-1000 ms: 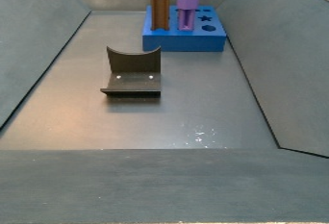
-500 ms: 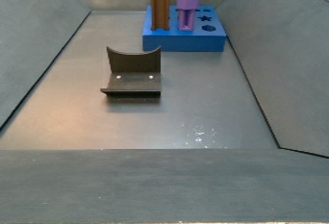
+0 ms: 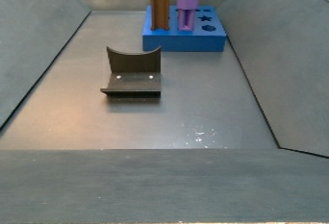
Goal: Pick up the square-circle object. Move up. Move to above the board. Insert the square-circle object.
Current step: Insert the square-circle object.
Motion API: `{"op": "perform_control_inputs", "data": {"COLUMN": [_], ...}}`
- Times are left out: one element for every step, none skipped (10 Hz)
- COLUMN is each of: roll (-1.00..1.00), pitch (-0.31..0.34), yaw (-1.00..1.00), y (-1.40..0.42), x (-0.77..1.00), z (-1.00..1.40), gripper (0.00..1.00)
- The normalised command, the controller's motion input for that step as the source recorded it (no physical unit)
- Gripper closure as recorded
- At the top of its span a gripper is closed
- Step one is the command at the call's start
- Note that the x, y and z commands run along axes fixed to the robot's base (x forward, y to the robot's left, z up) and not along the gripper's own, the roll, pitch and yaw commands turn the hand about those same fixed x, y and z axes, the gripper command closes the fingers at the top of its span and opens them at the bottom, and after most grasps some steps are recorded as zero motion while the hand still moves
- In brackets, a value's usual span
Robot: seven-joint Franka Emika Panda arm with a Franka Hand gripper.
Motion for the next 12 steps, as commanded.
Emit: {"op": "perform_control_inputs", "data": {"roll": [0.0,0.06,0.09,0.1,0.13,0.07,0.01,0.0,0.0,0.0,-0.06,-0.1], "pitch": [0.054,0.253,0.219,0.177,0.12,0.036,0.0,-0.003,0.0,0.0,-0.019,-0.033], "yaw": [-0.92,-0.75,-0.78,-0.81,-0.76,-0.71,-0.73,-0.89,-0.91,-0.89,-0.78,-0.58], "y": [-0.13,-0.19,-0.18,-0.16,-0.29,-0.32,-0.37,-0.27,-0.22,-0.22,-0.19,-0.26], "x": [0.0,-0.06,-0.07,-0.08,-0.1,-0.15,-0.04,0.0,0.0,0.0,-0.09,-0.29], "z": [0.0,0.0,0.0,-0.01,-0.16,-0.39,-0.52,-0.54,-0.52,-0.49,-0.46,-0.33], "gripper": [1.0,1.0,1.0,1.0,1.0,1.0,1.0,1.0,1.0,1.0,1.0,1.0]}}
